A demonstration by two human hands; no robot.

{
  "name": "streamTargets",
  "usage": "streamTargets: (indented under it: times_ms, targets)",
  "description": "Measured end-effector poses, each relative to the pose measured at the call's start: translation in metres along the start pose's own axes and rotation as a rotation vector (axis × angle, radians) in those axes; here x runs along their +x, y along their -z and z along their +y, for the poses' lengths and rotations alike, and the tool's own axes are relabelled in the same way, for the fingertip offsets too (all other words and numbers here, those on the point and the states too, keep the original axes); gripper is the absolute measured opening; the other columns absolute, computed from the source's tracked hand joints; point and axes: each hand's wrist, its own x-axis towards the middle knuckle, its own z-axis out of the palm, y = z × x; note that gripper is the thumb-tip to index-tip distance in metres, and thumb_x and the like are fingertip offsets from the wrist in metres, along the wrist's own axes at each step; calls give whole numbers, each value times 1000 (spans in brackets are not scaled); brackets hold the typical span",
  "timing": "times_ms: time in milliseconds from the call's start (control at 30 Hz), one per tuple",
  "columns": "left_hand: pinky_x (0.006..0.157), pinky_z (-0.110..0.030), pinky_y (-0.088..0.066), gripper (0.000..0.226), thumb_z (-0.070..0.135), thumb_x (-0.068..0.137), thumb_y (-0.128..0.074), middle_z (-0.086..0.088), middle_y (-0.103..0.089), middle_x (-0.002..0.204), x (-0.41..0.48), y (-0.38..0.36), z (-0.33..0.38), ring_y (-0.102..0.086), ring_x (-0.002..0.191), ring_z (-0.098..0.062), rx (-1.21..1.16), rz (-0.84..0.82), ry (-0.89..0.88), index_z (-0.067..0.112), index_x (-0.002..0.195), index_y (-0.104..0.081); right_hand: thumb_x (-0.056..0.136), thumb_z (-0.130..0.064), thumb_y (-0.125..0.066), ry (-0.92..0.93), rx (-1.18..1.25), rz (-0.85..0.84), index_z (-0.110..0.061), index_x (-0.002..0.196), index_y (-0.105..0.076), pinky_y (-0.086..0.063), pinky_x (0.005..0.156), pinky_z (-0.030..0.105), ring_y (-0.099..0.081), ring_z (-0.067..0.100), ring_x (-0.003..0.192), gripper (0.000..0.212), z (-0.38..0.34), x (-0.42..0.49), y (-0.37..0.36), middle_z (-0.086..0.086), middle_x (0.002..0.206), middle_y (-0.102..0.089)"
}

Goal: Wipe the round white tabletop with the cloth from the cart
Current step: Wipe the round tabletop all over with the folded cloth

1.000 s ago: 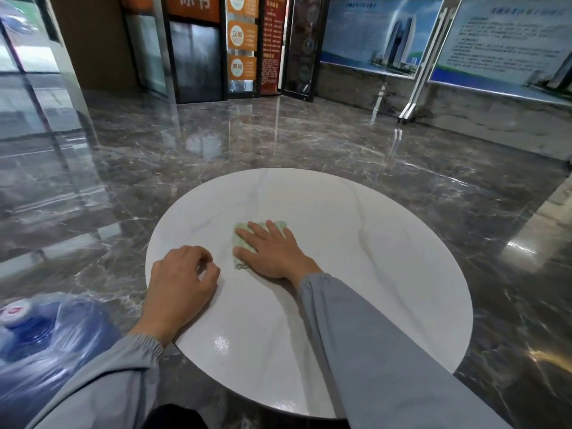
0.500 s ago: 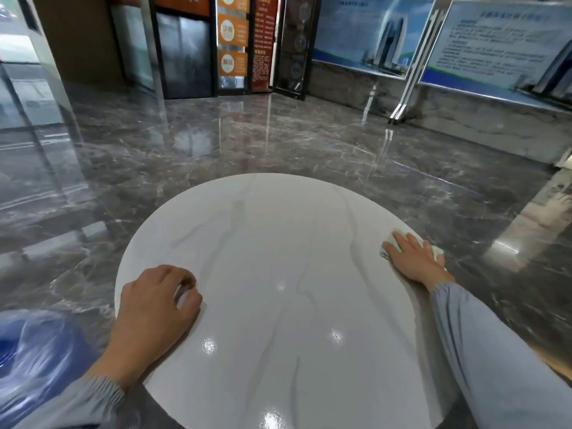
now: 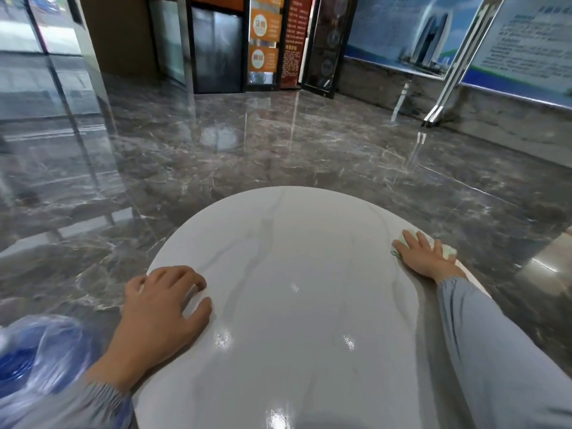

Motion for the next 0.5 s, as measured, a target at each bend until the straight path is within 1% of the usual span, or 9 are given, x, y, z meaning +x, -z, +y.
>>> streamTargets:
  times_ms: [67, 167, 267, 367, 433, 500]
  targets:
    - [102, -55, -39, 27, 62, 84, -48, 27, -56, 111, 1, -2, -1, -57, 114, -12, 7, 0, -1, 44, 100, -61, 101, -71, -23, 80, -12, -11, -50, 161, -4, 9, 122, 63, 12, 31, 159, 67, -47, 8, -5, -15, 173, 9]
    - [103, -55, -40, 24, 61, 85, -49, 30, -53, 111, 0, -6, -6, -54, 114, -10, 2, 6, 4, 45, 101, -58, 101, -71, -22, 282, -39, -35, -49, 162, -4, 13, 121, 61, 15, 29, 159, 68, -142, 8, -23, -14, 172, 11]
    - [101, -52, -43, 25, 60, 85, -51, 30, -51, 113, -1, -9, -6, -53, 115, -12, -10, 1, -10, 45, 103, -58, 100, -72, -20, 515, -94, -72, -50, 162, -3, 16, 121, 62, 18, 29, 158, 68, -243, -18, -51, -15, 172, 13]
    - [101, -49, -44, 27, 60, 85, -51, 30, -50, 114, 0, -7, -6, -52, 116, -11, -2, -4, -13, 43, 105, -60, 99, -73, -19, 776, -176, -109, -50, 161, -3, 17, 119, 64, 17, 30, 158, 68, -333, -70, -85, -14, 173, 11]
    - [99, -49, -43, 27, 59, 85, -51, 27, -51, 115, -1, -6, -5, -52, 115, -12, 7, -5, -14, 42, 105, -59, 99, -73, -20, 914, -213, -129, -51, 161, -5, 17, 118, 65, 17, 30, 158, 68, -368, -103, -102, -14, 173, 9]
    - [99, -49, -43, 27, 59, 85, -51, 25, -52, 116, -2, -6, -5, -52, 116, -13, 11, -7, -13, 42, 105, -58, 98, -75, -22, 977, -229, -130, -51, 161, -8, 16, 119, 65, 15, 29, 159, 68, -382, -118, -109, -14, 173, 7]
